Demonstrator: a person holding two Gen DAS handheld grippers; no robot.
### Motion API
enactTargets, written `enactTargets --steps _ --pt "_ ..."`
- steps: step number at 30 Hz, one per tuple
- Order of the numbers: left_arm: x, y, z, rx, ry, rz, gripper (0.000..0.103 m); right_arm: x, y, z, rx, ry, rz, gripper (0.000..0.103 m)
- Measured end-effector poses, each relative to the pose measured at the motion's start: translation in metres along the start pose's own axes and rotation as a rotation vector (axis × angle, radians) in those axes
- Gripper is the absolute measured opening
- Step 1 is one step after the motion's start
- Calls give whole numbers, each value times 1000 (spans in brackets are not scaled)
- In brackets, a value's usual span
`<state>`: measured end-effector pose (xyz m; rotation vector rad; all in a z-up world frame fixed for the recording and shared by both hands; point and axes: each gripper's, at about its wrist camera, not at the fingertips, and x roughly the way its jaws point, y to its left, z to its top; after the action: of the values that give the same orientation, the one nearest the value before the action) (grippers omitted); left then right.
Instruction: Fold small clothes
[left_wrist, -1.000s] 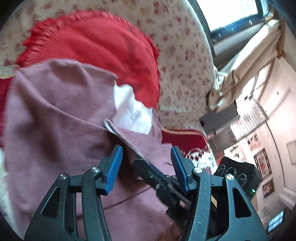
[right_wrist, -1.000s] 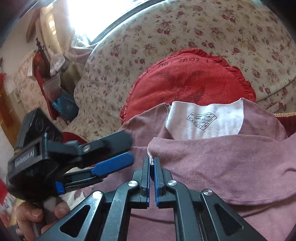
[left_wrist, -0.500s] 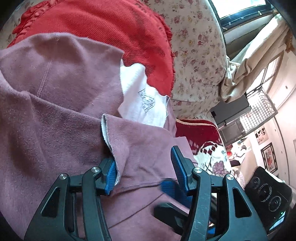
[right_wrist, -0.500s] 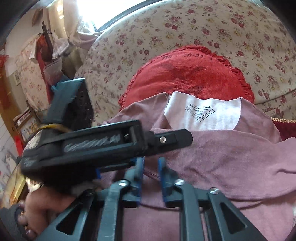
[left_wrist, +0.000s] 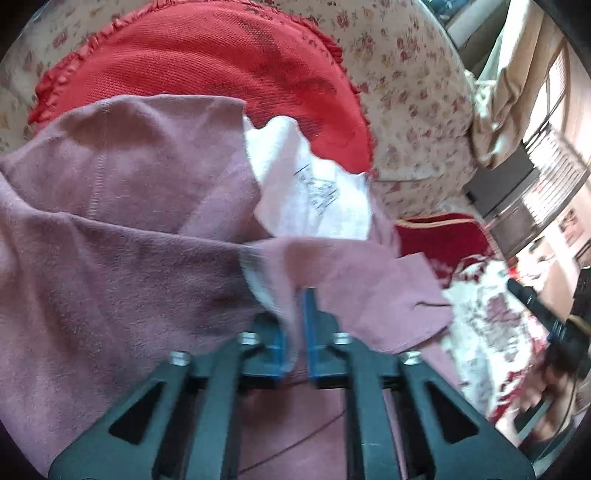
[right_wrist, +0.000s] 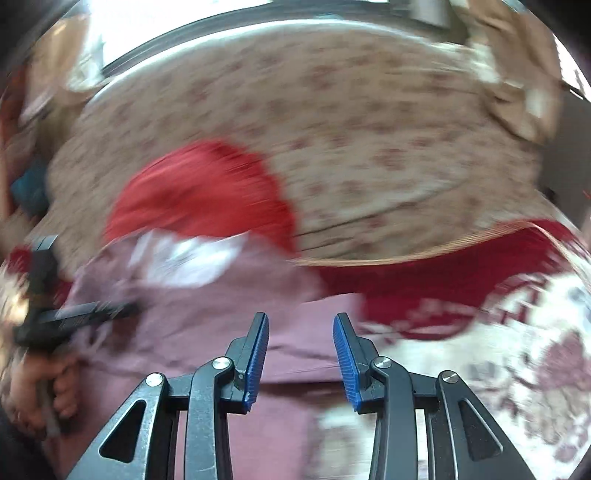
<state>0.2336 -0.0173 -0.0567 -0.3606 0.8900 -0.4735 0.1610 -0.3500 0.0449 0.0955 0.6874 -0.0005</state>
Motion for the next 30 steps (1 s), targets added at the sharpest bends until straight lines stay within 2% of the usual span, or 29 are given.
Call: enactTargets --steps 2,3,4,6,7,9,12,19,25,27,29,30 --pt "-6 -4 -2 29 -21 22 1 6 -31 -5 95 -9 -55 36" --pt "-11 -8 -2 42 -37 19 1 15 -47 -7 153 40 -112 36" --pt "-20 -14 -1 56 -60 -1 1 23 -62 -9 224 86 -132 36" --pt "-48 -29 1 90 -118 -71 1 25 -80 -11 340 86 -50 36" --pt "-71 -39 1 127 -173 -103 1 26 -88 -12 400 89 -13 36" --pt "-99 -48 1 161 -232 -135 1 26 -92 -13 446 91 0 36" --pt "-123 -37 8 160 -273 -92 1 25 -87 -11 432 81 3 36" --pt "-103 42 13 -48 -180 39 1 37 -67 -16 384 128 23 36" --pt "-109 41 14 -39 -228 80 1 45 -53 -16 317 153 53 36" --pt "-101 47 16 -60 -200 112 1 47 -46 -16 280 167 59 36" --pt "-83 62 15 -118 -122 159 1 50 -37 -16 230 183 60 36" --pt "-79 69 16 -151 -111 188 1 52 -33 -16 201 189 53 36"
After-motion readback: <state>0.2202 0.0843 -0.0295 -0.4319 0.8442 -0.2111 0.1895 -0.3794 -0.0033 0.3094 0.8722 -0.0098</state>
